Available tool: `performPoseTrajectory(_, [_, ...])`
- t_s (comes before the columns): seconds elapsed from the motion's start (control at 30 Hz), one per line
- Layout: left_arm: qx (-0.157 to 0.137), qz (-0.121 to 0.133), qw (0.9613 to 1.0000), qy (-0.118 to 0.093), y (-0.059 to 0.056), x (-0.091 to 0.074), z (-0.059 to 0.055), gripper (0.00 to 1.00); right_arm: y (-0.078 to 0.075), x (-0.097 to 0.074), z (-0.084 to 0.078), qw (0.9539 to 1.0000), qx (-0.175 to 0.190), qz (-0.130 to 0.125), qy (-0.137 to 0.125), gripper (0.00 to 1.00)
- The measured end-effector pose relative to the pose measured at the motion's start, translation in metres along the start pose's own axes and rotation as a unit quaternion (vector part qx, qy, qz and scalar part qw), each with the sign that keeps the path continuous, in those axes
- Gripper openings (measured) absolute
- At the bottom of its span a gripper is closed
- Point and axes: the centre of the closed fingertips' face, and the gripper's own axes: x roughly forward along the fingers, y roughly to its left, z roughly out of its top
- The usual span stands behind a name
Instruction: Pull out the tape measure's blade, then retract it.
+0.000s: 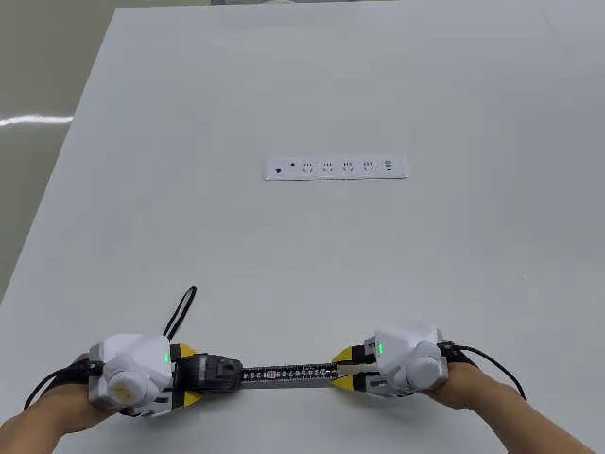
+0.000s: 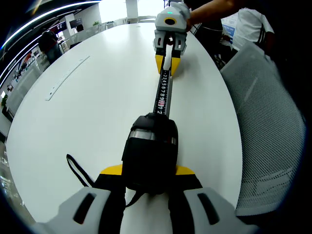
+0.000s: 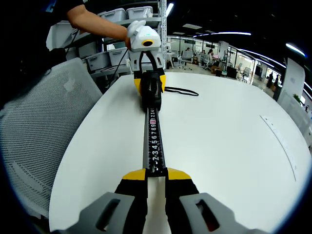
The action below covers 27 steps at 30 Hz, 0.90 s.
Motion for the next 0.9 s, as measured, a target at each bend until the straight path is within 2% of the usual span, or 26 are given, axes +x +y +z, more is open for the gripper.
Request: performPoseTrajectory(0.9, [0.001,0.000,1.0000,0.004,-0.001,0.000,0.002,0.30,0.000,-0.013,-0.015,1.0000,0.005,-0.001,0.008,0.10])
